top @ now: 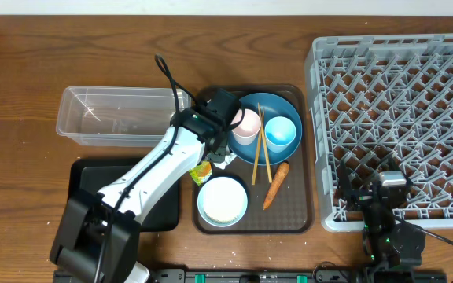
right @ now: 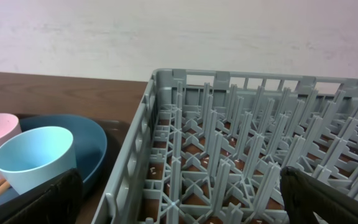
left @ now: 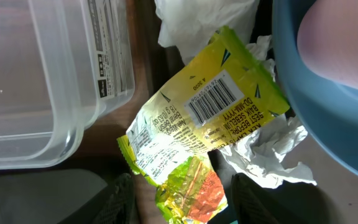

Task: Sort waste into correct bins and load items into the dishwasher rack
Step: 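Grasp the yellow snack wrapper with the left gripper, then carry the wrapper left and drop it into the clear bin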

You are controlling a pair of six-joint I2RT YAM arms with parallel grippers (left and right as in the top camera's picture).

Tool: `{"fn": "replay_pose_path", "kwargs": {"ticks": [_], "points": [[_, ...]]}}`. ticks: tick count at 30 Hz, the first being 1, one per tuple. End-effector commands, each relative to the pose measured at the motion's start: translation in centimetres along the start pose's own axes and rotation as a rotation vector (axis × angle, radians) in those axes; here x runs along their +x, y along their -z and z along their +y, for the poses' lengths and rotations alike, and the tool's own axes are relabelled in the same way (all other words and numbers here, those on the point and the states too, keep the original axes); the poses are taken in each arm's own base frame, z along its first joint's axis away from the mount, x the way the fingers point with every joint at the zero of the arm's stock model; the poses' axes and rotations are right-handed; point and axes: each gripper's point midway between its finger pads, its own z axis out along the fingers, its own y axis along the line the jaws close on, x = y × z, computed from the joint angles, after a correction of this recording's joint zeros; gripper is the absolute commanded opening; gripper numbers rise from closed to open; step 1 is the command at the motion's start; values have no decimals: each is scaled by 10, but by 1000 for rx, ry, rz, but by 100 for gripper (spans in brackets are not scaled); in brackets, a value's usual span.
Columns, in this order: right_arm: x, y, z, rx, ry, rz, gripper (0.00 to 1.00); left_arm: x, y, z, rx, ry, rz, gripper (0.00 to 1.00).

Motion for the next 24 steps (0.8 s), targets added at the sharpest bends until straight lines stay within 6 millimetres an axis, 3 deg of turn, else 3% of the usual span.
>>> {"fn": "replay_pose_path", "kwargs": {"ticks": [1, 6, 15, 24], "points": [[1, 0, -2, 9, 4, 2, 99, -3, -2, 1, -8, -35, -14, 53], [1, 0, -2, 9, 4, 2, 99, -1, -7, 1, -13, -66, -3, 53], [1, 0, -2, 9, 4, 2, 99, 8, -34, 0, -32, -116, 25, 53], [1, 0, -2, 9, 4, 2, 99, 2, -40, 4, -67, -112, 1, 53]]}}
